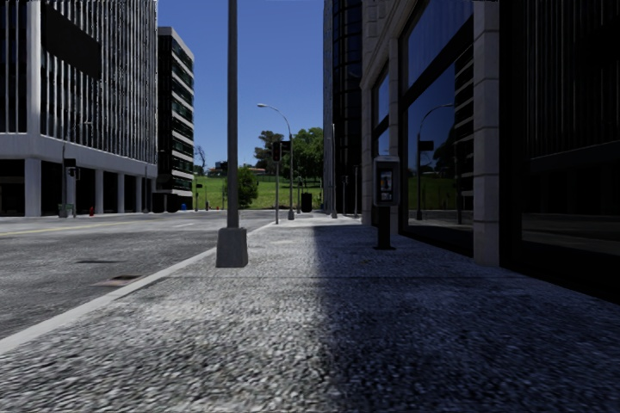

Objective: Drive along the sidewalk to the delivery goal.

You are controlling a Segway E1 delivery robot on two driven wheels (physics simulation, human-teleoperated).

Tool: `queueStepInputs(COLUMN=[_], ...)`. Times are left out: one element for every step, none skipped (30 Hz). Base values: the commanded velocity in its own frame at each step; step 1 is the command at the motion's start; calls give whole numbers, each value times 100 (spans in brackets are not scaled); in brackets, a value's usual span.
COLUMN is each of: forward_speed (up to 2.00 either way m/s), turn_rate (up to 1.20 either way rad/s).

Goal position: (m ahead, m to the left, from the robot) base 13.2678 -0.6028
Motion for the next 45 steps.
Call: queueStepInputs(forward_speed=[200,200,200,200,200,200,200,200,200,200,200,200,200,200,200,200,200,200,200,200,200,200,200,200,200,200,200,200,200,200,200,200,200,200,200,200,200,200,200,200,200,200,200,200,200], turn_rate=[0,0,0,0,0,0,0,0,0,0,0,0,0,0,0,0,0,0,0,0,0,0,0,0,0,0,0,0,0,0,0,0,0,0,0,0,0,0,0,0,0,0,0,0,0])
